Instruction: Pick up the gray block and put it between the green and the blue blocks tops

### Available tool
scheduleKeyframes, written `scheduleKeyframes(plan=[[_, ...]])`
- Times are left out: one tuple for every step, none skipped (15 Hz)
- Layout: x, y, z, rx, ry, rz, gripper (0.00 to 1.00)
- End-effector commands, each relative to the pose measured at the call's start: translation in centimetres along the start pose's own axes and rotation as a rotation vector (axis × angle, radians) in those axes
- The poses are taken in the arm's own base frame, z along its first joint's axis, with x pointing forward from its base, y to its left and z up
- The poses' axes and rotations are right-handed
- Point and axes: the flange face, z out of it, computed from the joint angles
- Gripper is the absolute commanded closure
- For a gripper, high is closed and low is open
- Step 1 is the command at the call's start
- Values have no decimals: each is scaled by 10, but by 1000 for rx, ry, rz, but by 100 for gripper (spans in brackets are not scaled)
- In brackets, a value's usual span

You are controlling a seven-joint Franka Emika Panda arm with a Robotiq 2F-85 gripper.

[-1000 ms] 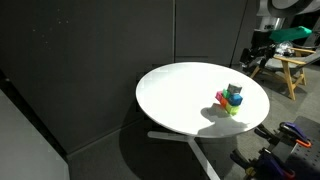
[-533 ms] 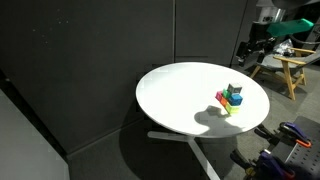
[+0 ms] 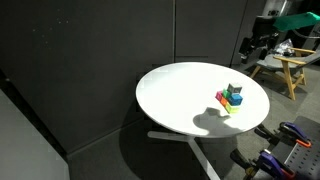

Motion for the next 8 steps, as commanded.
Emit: scheduleKeyframes(plan=[[-7, 7, -3, -9, -25, -49, 0], [-2, 1, -1, -2, -14, -17, 0], [-2, 2, 0, -3, -17, -19, 0], [-2, 2, 0, -3, -18, -19, 0], [-2, 2, 1, -3, -19, -19, 0], [-2, 2, 1, -3, -20, -19, 0], [-2, 2, 1, -3, -20, -19, 0], [-2, 2, 1, -3, -20, -19, 0]])
